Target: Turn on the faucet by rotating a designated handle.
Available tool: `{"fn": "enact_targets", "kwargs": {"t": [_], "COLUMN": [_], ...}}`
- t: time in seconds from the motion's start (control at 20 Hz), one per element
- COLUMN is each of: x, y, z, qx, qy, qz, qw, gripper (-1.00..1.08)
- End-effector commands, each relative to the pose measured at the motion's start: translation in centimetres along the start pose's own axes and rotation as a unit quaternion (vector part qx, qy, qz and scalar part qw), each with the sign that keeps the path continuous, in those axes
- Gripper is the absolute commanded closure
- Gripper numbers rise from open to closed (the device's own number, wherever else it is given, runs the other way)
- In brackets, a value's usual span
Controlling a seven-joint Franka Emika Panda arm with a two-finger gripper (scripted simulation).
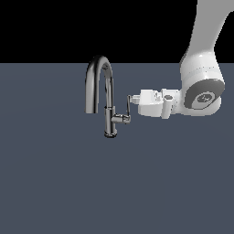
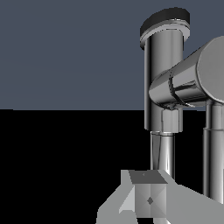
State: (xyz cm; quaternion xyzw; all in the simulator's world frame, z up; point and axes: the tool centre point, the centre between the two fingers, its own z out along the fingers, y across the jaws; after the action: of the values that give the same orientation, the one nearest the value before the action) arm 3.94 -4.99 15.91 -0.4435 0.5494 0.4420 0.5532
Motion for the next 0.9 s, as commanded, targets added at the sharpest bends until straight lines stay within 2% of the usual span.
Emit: {"fn": "enact_targets", "kwargs": {"t": [0.0,0.3,0.85], "x": [-0.1,-0.2,-0.6], "y": [0.0,0.0,3.4], "z": [0.0,0.0,0.0], "qx": [-0.001,-0.002,-0.002], "qy": [0.001,0.001,0.001], "qz": [-0.002,-0.003,-0.003], "qw": [1.0,1.0,1.0], "gripper": [1.08,1.08,1.08]}}
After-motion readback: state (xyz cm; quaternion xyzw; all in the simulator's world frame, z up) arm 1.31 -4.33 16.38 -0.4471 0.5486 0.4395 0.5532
